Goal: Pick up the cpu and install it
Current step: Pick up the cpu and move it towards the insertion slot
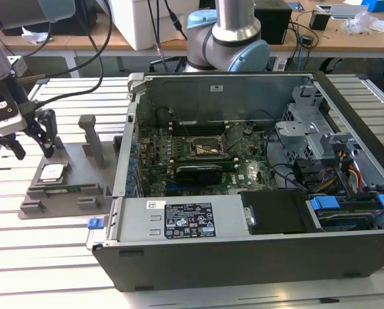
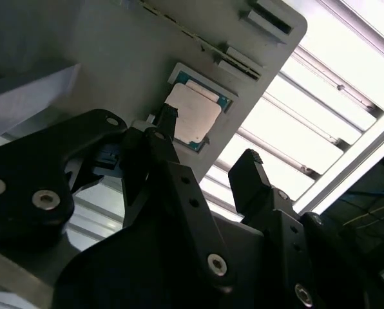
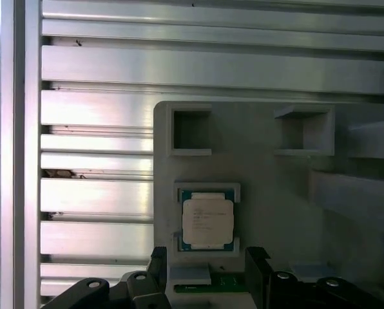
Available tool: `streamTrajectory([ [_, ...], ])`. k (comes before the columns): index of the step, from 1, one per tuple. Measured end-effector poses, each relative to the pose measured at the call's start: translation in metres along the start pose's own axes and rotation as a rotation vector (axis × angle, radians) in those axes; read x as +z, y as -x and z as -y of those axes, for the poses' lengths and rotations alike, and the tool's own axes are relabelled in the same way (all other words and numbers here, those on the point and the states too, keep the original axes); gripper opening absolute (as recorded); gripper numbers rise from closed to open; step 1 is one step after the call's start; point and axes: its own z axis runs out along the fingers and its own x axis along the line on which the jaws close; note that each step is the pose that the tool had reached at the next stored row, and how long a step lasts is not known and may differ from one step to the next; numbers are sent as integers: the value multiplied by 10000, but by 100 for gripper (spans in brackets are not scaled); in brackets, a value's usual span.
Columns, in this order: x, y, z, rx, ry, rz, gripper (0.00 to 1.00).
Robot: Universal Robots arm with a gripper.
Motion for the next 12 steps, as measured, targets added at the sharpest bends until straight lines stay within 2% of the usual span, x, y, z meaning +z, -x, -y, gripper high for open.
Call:
streamTrajectory([
  [4,13,2,-1,-628,28,30,60],
  [9,15,1,-1,-661,28,28,60],
  [12,46,0,-2,-661,29,29,60],
])
